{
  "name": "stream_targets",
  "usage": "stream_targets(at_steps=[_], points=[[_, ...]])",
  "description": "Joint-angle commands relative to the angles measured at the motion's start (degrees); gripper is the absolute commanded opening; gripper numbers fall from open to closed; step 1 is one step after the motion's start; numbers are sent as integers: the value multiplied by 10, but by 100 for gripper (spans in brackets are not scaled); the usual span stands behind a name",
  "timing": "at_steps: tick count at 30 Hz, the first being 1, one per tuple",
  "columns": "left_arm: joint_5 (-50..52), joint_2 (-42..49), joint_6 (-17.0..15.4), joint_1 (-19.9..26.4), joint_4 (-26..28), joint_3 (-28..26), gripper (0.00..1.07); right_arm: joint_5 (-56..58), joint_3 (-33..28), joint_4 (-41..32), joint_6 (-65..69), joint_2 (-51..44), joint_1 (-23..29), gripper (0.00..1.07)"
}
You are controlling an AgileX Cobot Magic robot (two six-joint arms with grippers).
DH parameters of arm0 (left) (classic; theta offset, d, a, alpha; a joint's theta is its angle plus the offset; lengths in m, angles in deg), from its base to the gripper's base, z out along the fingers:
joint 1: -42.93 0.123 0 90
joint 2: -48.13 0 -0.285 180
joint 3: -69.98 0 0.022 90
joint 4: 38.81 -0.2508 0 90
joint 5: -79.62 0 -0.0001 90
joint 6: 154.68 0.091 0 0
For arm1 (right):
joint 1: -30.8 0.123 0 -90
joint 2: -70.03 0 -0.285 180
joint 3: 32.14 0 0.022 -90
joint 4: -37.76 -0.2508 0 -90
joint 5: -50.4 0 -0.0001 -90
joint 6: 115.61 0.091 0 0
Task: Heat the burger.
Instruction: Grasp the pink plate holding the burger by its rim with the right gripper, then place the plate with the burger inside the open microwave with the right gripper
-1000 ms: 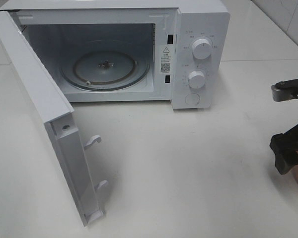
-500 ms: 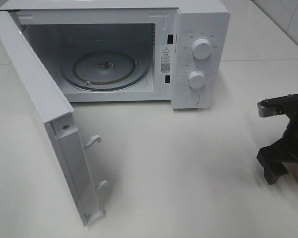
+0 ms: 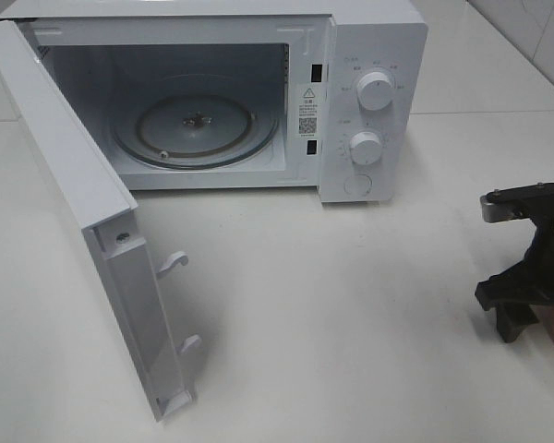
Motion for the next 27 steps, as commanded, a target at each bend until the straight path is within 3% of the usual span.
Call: stream_targets(at_steps=[1,3,4,5,6,8,9,10,27], points=[[6,12,1,-3,2,1,96,-2,-1,12,13,3,-2,64],[6,12,1,-3,2,1,96,2,-1,14,18,3,-2,48],[6,12,1,-3,2,1,96,2,-1,14,18,3,-2,48],[6,12,1,-3,2,1,96,5,-1,17,20,3,-2,35],[6,12,1,-3,2,1,96,5,-1,17,20,3,-2,35],[6,12,1,-3,2,1,96,11,-1,29,20,3,-2,15],[6,12,1,-3,2,1,96,11,-1,29,20,3,-2,15],[6,12,1,-3,2,1,96,17,-1,40,21,3,-2,2],[6,12,1,-3,2,1,96,56,0,84,85,-25,-1,0]])
